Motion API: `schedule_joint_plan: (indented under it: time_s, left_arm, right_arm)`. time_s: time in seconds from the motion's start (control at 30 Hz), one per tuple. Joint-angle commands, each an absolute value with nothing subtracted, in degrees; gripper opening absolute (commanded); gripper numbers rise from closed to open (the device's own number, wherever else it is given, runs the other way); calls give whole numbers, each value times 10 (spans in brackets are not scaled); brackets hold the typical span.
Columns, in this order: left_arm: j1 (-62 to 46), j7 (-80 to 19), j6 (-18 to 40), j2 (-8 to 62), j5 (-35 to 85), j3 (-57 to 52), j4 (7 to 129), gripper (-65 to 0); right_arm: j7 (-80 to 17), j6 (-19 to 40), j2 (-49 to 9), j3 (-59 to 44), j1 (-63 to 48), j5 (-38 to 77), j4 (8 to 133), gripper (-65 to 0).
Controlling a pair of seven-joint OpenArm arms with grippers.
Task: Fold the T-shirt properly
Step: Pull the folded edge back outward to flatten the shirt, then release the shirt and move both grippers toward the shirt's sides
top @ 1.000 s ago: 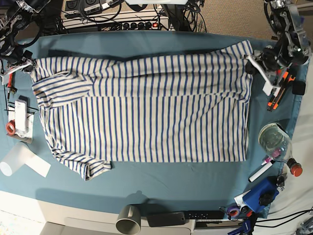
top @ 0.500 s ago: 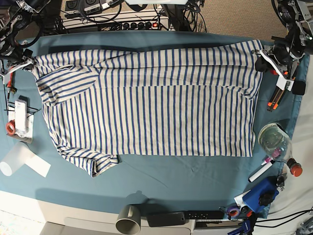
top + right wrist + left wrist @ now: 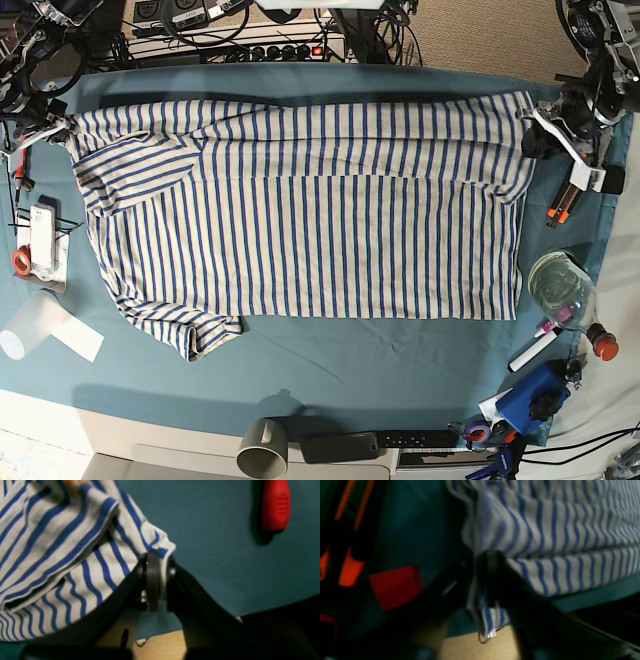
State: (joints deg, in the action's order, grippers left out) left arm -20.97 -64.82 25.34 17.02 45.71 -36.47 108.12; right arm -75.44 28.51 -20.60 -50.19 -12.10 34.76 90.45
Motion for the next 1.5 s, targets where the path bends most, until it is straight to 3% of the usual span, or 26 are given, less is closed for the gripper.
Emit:
schedule_joint_plan:
  time_s: [0.0, 0.07, 0.17, 0.6, 0.77, 0.8, 1.07, 1.2, 1.47]
  left_arm:
    - [-208, -633, 256, 180, 466, -369, 1091, -467]
    - [-208, -629, 256, 180, 461, -369, 1091, -432]
    - [-208, -629, 256, 180, 457, -369, 1091, -430]
    - [-159, -630, 256, 180, 404, -369, 1102, -430]
    - [-160, -630, 256, 180, 401, -369, 1102, -430]
    - [-160, -629, 256, 180, 401, -369, 1102, -430]
    - [-162, -628, 256, 180, 401, -369, 1102, -430]
    - [-161, -569, 256, 179, 406, -369, 1102, -430]
    - [-130, -550, 256, 179, 402, -369, 1102, -430]
  right_arm:
    - [-748, 289, -221, -507, -119, 347, 915, -642]
    - [-748, 289, -223, -507, -119, 347, 915, -606]
    - [-748, 289, -231, -507, -119, 347, 915, -567]
    - [-800, 293, -301, -507, -119, 420, 915, -562]
    - [-800, 302, -275, -507, -124, 415, 914, -379]
    - [-800, 302, -268, -507, -124, 413, 914, -368]
    - [-800, 291, -256, -507, -123, 404, 915, -368]
    - [-781, 285, -256, -507, -110, 449, 915, -369]
    - [-741, 287, -255, -506, -7, 452, 915, -369]
